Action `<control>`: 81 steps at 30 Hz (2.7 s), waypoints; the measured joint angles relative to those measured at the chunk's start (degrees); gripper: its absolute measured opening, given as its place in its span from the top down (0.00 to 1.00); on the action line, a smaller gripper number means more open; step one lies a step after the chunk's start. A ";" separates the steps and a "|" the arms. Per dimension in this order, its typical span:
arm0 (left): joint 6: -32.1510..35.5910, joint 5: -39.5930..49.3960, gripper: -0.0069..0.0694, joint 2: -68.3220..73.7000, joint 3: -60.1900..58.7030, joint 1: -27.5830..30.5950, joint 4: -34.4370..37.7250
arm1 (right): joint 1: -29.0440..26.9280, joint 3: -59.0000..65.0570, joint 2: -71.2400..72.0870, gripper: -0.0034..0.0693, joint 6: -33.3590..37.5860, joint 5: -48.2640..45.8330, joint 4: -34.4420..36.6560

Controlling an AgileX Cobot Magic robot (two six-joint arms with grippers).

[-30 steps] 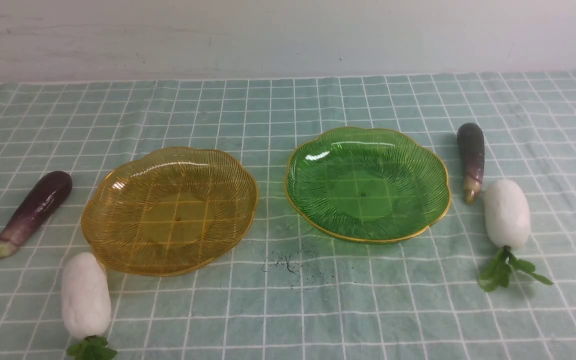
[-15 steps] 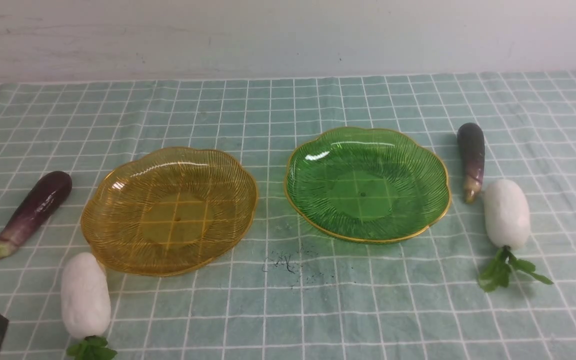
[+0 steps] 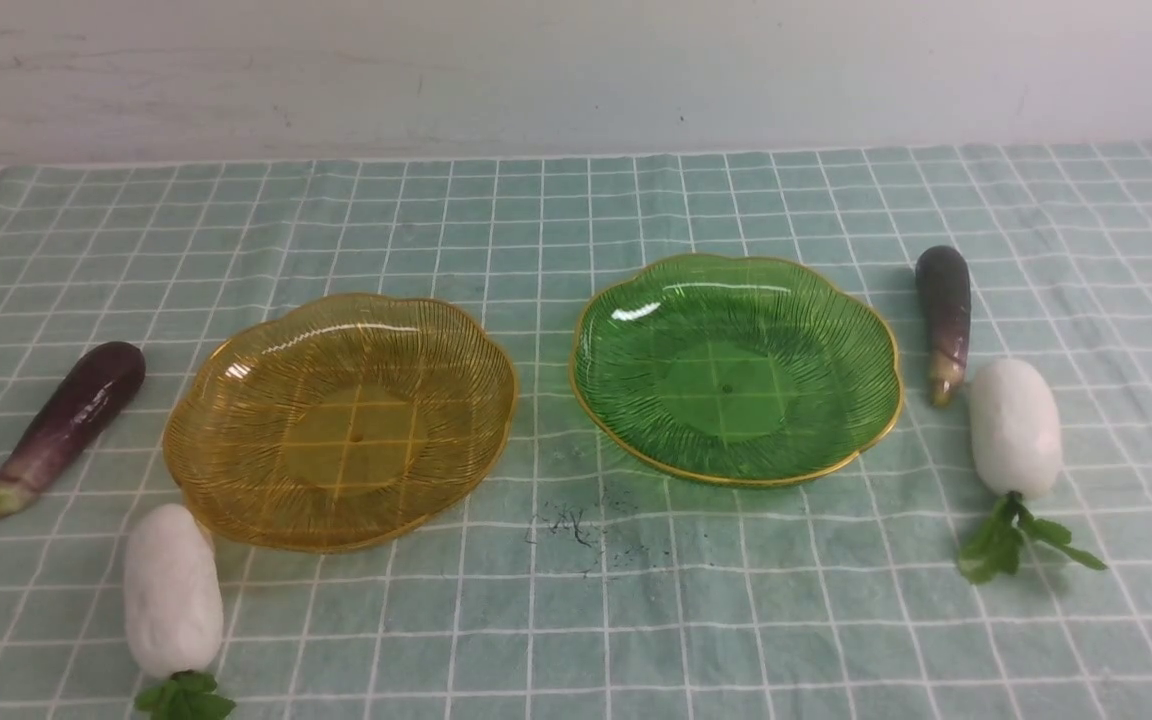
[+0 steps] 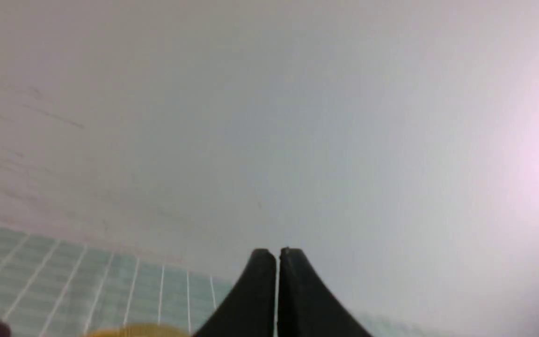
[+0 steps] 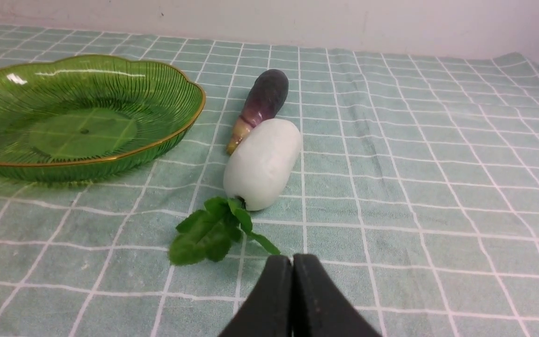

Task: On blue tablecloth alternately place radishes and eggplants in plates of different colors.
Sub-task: 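Pick up the white radish and place it in the left plate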

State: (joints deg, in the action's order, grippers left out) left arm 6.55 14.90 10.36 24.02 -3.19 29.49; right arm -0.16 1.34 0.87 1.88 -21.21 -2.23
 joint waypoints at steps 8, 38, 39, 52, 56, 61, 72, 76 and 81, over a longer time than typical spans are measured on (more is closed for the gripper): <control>-2.27 32.83 0.92 31.89 12.31 3.16 -11.50 | 0.00 0.36 0.00 0.97 -7.93 12.64 23.59; -9.36 21.66 0.15 70.60 18.22 7.01 -19.95 | 0.00 -29.95 -27.89 0.97 10.58 -16.94 37.85; -9.36 20.35 0.10 71.95 18.27 7.01 -19.95 | 0.00 -30.86 -30.20 0.97 11.06 -17.46 37.81; -10.42 18.60 0.32 80.04 18.42 7.01 -19.60 | 0.00 -48.51 -58.58 0.97 8.52 -28.84 21.51; -10.42 23.49 0.32 76.94 18.42 7.01 -21.43 | 0.00 -52.47 -64.88 0.97 3.69 -28.88 15.54; -10.42 24.54 0.32 70.71 18.64 7.01 -22.21 | -1.46 -55.79 -71.58 0.97 -0.55 -28.88 12.79; 4.65 22.39 0.32 65.29 33.70 7.01 -9.35 | -4.09 -64.83 -91.80 0.87 -1.07 -21.98 13.92; 15.13 22.27 0.32 74.90 39.40 7.01 -1.82 | -4.09 -68.52 -99.38 0.63 -0.27 -19.14 15.03; 21.68 21.94 0.32 83.40 41.53 7.01 3.27 | -3.93 -72.04 -106.26 0.29 0.66 -19.54 17.66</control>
State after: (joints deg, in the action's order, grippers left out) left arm 28.24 36.83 93.77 65.55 3.82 32.75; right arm -4.08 -70.70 -105.39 2.54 -40.76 15.43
